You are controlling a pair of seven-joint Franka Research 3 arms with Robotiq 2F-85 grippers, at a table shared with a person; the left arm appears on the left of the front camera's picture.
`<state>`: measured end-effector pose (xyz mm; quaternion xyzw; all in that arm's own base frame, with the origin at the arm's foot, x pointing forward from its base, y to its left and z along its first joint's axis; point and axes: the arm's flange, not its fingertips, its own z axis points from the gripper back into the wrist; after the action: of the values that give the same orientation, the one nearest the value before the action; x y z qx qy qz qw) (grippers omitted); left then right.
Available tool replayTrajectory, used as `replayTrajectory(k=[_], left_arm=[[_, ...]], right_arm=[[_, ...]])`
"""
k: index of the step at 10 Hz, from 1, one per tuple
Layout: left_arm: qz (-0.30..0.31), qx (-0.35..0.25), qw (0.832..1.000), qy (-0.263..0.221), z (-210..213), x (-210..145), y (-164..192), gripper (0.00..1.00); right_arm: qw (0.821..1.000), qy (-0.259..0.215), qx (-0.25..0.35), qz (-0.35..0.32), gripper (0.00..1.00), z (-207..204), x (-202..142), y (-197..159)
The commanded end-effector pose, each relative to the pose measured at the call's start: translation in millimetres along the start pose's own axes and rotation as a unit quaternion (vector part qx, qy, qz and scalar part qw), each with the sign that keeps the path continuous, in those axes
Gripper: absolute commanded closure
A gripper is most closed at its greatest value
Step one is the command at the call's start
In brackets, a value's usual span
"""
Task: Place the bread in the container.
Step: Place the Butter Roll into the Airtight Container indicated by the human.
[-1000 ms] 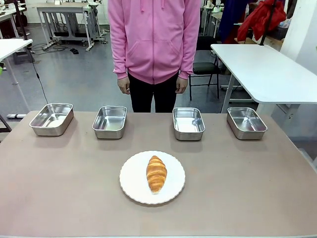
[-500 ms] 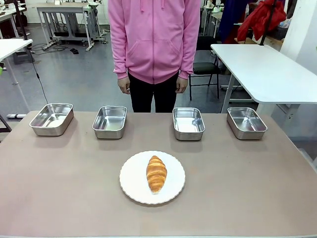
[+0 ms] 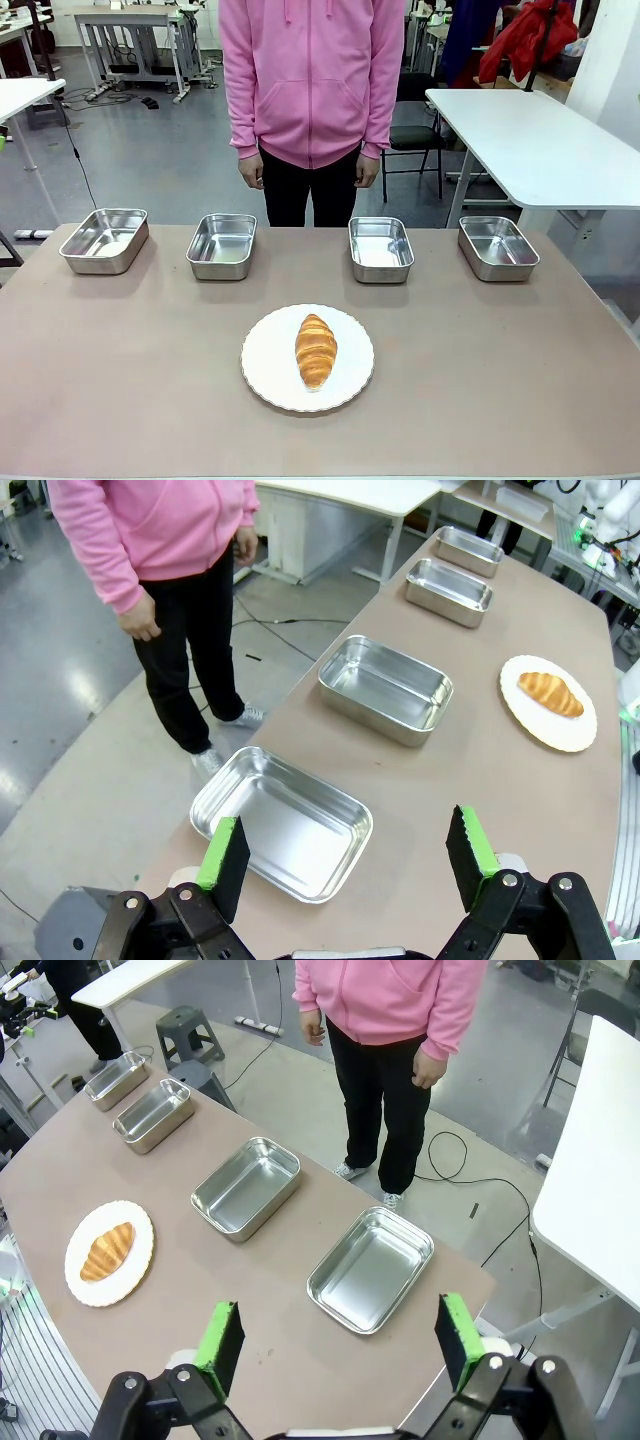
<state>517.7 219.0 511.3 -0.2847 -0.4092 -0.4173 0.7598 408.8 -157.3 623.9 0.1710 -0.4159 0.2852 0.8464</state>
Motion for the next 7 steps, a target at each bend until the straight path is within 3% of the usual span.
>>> replayTrajectory(k=[1,7], left_arm=[[-0.008,-0.001,1.0,0.0,0.4,0.5,-2.0,0.0],[-0.008,-0.001,1.0,0.0,0.4,0.5,-2.0,0.0]], right_arm=[[1.0,-0.011,0.004,0.008,0.0,-1.1,1.4,-1.8],[1.0,-0.011,0.004,0.008,0.0,-1.1,1.4,-1.8]])
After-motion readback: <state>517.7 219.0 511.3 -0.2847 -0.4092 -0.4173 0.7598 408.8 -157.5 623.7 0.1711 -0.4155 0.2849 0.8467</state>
